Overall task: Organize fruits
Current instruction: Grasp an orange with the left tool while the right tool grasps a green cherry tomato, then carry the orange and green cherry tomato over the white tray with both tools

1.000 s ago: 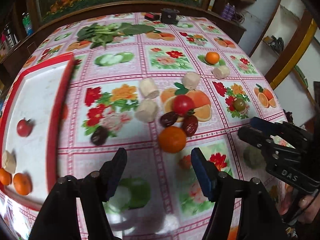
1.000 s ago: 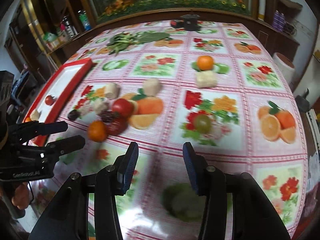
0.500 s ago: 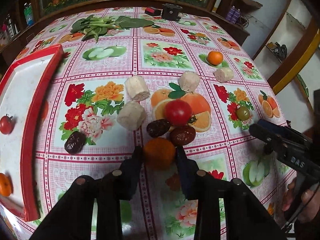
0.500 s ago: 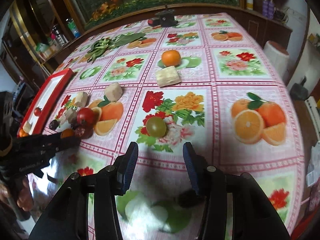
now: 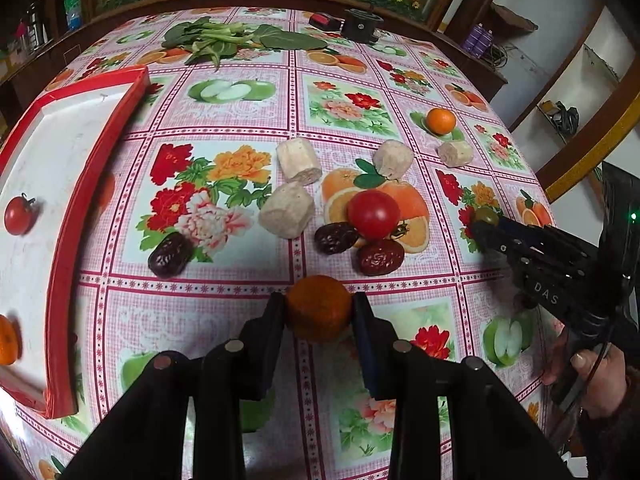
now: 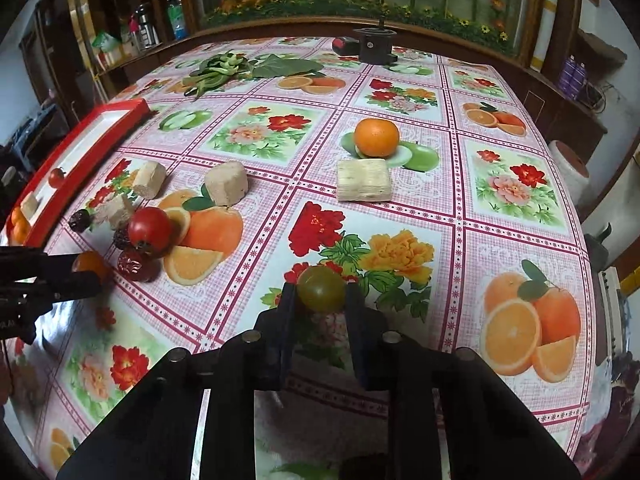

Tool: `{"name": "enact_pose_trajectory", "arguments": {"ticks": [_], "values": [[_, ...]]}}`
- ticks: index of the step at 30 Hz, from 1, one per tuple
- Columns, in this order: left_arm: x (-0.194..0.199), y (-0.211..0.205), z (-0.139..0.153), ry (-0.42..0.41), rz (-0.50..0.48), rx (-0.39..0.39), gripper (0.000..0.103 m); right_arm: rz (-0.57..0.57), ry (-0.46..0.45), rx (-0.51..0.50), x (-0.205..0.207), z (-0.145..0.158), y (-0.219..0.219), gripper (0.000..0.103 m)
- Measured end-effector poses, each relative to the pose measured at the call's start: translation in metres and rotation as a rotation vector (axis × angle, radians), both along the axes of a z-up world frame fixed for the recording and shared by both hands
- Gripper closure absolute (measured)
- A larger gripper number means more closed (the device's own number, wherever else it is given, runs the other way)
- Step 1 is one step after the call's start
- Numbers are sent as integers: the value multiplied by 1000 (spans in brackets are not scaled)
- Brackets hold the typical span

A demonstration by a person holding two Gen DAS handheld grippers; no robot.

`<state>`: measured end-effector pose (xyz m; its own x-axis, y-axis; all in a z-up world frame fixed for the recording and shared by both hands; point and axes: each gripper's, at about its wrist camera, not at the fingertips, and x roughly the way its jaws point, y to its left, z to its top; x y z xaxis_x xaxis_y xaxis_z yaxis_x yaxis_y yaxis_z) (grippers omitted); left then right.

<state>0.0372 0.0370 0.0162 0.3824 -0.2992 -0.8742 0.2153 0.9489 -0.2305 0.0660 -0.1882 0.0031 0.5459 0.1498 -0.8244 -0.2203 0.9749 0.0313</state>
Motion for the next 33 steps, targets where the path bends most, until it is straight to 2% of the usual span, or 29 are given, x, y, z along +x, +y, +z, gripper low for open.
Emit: {"name": "enact_pose_trajectory", "arguments": {"ticks": [16, 23, 33], "values": [[-19, 28, 7, 11, -37, -63, 66, -21, 1, 93, -32, 27, 25, 80], [-24, 54, 17, -3, -33, -85, 66, 4, 12, 102, -35, 31, 60, 79], [-21, 120, 32, -43, 38, -96, 66, 96, 2, 125, -19, 44, 136, 79]]}}
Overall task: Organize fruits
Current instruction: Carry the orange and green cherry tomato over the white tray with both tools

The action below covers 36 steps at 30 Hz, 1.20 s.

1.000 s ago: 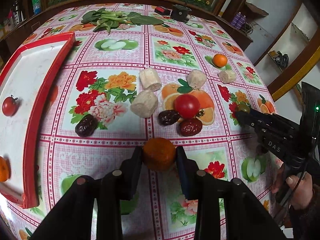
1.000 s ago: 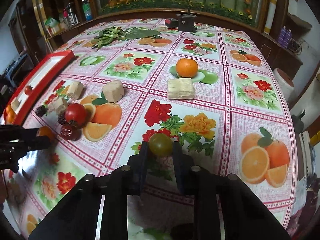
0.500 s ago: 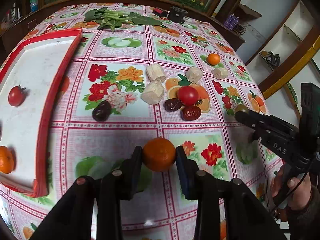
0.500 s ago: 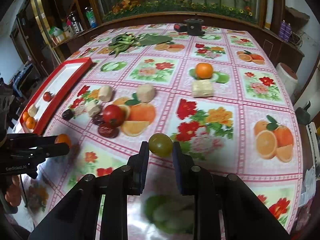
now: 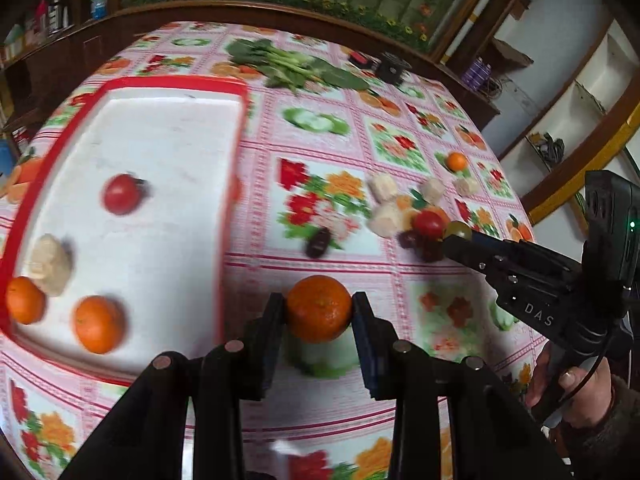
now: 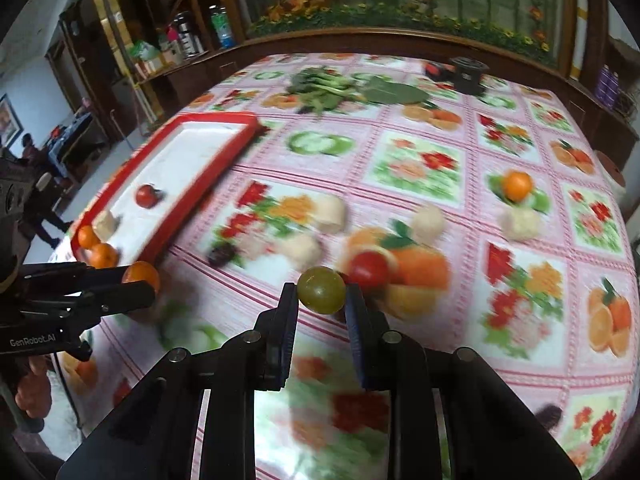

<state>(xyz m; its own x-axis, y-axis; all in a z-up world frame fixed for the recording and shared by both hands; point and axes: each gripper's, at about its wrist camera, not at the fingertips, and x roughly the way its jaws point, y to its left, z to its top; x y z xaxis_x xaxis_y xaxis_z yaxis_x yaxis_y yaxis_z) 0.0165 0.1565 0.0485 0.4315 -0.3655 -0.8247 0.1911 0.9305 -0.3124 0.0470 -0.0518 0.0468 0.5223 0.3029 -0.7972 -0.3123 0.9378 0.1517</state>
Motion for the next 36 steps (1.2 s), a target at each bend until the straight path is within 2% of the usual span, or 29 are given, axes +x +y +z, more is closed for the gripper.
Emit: {"name": "enact_pose_trajectory", "arguments": {"ticks": [10, 19, 29, 36], "values": [[20, 88, 6, -12, 129, 25, 66, 162, -25, 8, 23, 11, 102, 80], [45, 141, -2, -8, 219, 52, 66, 294, -15, -10, 27, 2, 177, 80], [68, 157, -15, -5, 253, 76, 66, 313, 59, -23, 36, -23, 206, 80], [84, 163, -30, 36, 270, 82, 66, 315, 80, -34, 37, -30, 211, 80]]}}
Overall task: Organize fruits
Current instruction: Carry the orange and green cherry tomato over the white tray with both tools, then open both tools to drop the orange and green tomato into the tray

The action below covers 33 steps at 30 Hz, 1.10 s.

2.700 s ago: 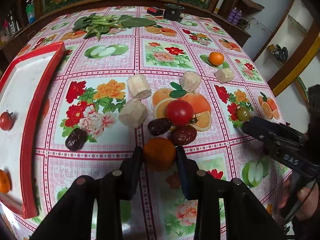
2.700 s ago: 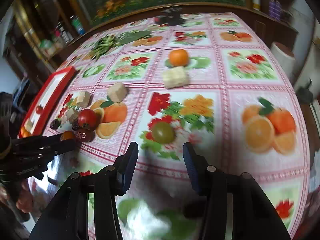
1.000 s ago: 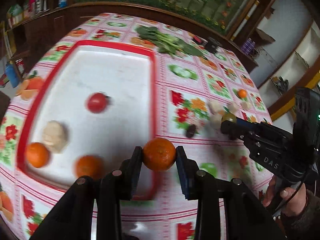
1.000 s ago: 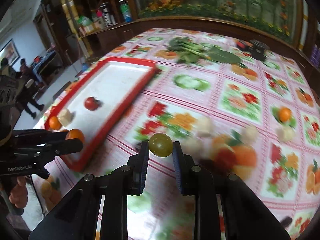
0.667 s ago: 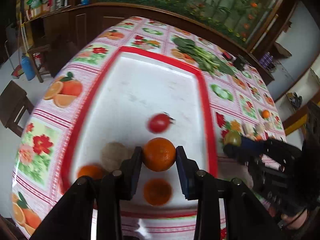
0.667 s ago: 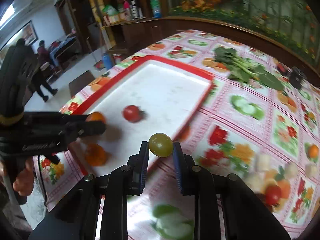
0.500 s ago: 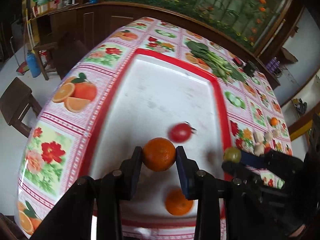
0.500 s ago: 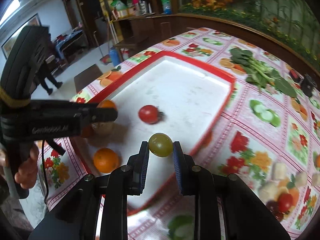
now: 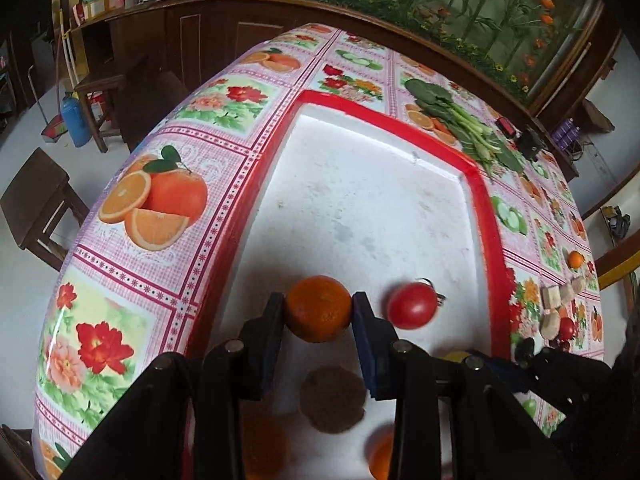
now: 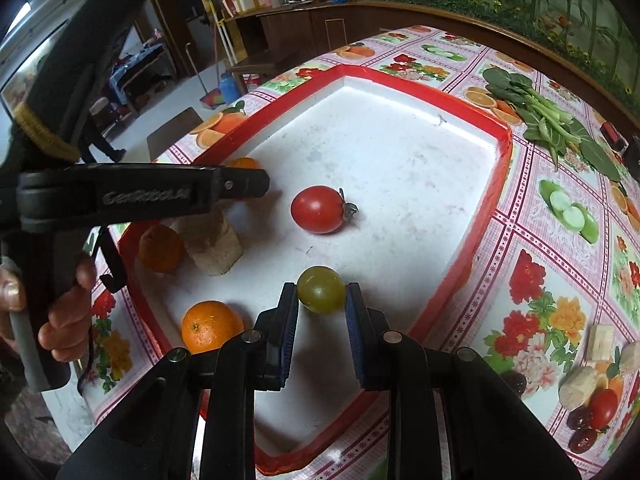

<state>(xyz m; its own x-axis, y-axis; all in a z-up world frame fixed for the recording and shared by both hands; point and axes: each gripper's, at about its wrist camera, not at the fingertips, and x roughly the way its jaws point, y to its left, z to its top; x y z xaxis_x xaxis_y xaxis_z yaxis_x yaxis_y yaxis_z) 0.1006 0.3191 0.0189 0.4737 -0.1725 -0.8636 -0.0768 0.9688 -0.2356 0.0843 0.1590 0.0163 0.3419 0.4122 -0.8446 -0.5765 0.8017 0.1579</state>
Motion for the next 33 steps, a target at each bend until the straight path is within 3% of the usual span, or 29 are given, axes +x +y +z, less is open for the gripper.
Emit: {"name": "enact_pose_trajectory", "arguments": {"ticks": [13, 18, 24, 33], "values": [[4, -2, -4, 22, 4, 27, 65, 1, 23, -22, 2, -7, 3, 78], [-2, -1, -2, 32, 25, 46, 49, -2, 26, -13, -2, -4, 1, 70], [-12, 2, 4, 26, 60, 62, 44, -11, 31, 8, -8, 2, -6, 70], [-31, -21, 19, -14, 69, 120, 43, -5, 9, 51, -29, 21, -24, 69]]}}
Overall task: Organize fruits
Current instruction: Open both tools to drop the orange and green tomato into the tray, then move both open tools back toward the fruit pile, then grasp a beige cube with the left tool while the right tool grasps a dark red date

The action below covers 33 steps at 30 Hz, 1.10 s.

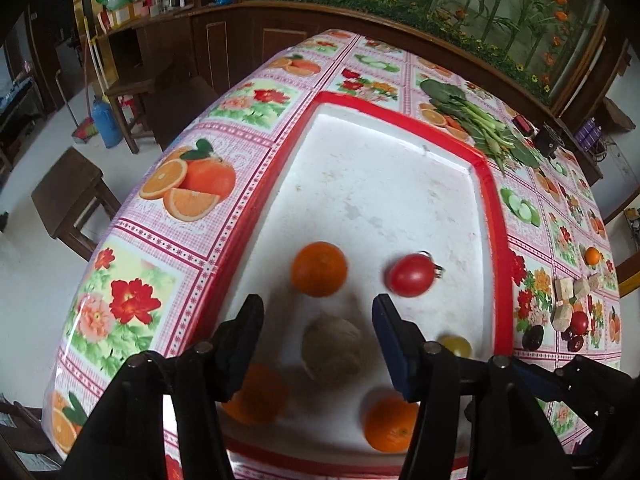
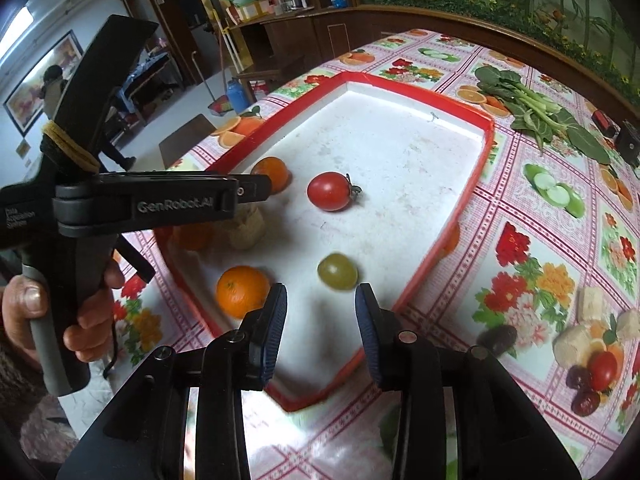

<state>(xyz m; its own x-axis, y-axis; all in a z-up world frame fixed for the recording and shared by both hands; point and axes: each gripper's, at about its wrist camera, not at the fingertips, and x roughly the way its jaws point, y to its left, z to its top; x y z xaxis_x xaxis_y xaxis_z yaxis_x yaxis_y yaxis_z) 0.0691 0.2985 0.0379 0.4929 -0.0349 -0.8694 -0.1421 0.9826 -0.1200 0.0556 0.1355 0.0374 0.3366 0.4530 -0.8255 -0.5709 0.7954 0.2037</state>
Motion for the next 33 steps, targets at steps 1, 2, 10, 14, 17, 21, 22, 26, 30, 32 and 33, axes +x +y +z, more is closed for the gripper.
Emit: {"name": "enact_pose_trajectory", "arguments": {"ticks": [1, 2, 10, 14, 17, 21, 22, 26, 30, 32, 33], "values": [[-2, -4, 2, -7, -4, 9, 43, 1, -4, 2, -3, 2, -4, 68], [-4, -11, 5, -16, -14, 18, 43, 2, -6, 5, -7, 3, -8, 68], [-12, -65, 16, -33, -95, 14, 43, -45, -18, 8, -20, 5, -55, 66], [-16, -99, 17, -32, -146, 23, 43, -124, -7, -2, -19, -3, -97, 66], [-18, -128, 18, -34, -192, 42, 43, -190, -4, -5, -18, -7, -132, 65], [-22, -168, 18, -34, -266, 81, 43, -271, -4, -16, -16, -12, -173, 64], [-22, -177, 18, -33, -284, 82, 43, -290, -4, -21, -15, -14, -183, 64], [-24, -200, 19, -32, -322, 100, 43, -329, 5, -20, -8, -24, -210, 64], [-22, -214, 18, -23, -345, 120, 43, -294, -10, -24, -1, -31, -214, 64], [-21, -220, 17, -21, -353, 136, 43, -273, -27, -33, 2, -32, -212, 64], [-20, -224, 16, -19, -359, 144, 43, -262, -40, -38, 2, -32, -212, 67]]}}
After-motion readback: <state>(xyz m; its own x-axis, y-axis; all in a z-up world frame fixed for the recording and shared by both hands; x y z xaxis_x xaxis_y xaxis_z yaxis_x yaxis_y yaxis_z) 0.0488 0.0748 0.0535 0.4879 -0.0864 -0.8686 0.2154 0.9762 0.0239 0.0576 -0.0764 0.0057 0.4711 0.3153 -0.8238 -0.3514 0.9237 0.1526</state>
